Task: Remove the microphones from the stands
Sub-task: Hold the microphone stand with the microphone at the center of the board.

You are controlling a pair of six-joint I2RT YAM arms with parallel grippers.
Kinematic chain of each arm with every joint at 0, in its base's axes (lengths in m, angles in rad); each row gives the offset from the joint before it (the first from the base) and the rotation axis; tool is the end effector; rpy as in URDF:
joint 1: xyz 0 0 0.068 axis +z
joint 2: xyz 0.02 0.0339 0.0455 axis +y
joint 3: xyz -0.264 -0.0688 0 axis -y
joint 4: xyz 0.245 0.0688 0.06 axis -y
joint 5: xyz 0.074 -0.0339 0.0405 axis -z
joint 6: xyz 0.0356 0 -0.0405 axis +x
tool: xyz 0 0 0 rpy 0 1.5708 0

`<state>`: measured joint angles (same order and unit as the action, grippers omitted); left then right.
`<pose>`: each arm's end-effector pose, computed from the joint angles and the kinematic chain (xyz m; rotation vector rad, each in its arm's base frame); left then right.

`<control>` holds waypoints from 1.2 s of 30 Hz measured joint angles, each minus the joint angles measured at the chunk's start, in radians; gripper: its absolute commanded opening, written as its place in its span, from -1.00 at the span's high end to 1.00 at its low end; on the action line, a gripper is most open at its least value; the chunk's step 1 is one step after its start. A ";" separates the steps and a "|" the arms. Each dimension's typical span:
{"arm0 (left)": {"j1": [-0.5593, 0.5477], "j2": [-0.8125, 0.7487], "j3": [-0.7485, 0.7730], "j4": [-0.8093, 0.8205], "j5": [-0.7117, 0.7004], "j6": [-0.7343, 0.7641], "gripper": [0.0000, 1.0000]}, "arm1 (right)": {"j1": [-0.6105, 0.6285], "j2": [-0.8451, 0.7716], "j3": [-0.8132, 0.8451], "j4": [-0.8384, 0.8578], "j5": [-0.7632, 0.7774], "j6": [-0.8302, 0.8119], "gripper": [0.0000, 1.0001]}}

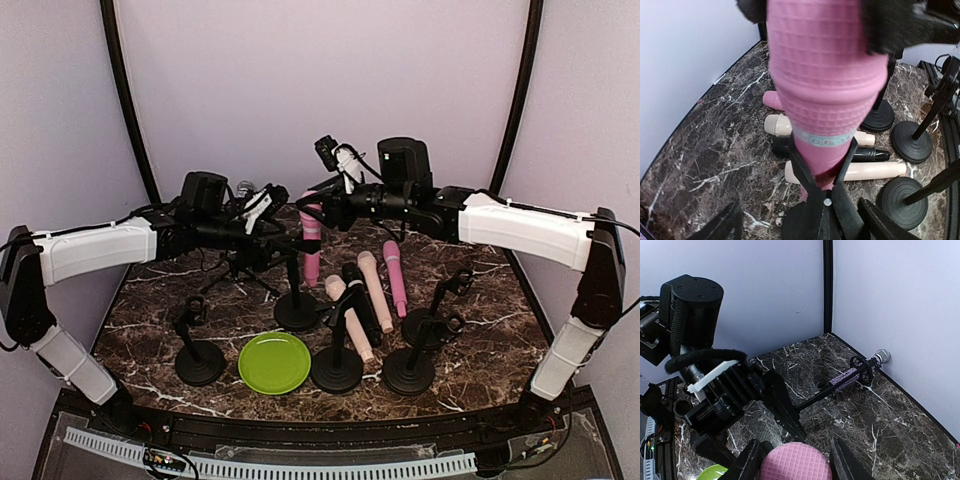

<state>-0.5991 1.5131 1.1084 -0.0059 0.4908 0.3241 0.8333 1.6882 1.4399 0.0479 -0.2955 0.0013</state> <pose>0.2798 -0.2114 0.2937 1.1628 1.6142 -0.6634 0.2674 0.3097 0.3521 -0.9439 1.5852 0.8558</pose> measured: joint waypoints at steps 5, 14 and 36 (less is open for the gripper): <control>-0.002 0.005 0.005 -0.009 0.023 0.013 -0.15 | 0.000 0.000 -0.004 0.009 0.000 0.001 0.34; -0.001 -0.006 -0.010 -0.009 0.026 0.013 -0.09 | 0.000 0.000 -0.007 0.012 0.010 -0.008 -0.28; 0.000 -0.008 -0.018 -0.008 0.035 0.005 -0.02 | 0.033 0.031 -0.008 0.005 0.091 -0.007 -0.23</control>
<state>-0.5991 1.5047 1.0908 -0.0143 0.5255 0.3286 0.8661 1.7187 1.4315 0.0525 -0.2047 -0.0059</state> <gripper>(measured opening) 0.501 0.678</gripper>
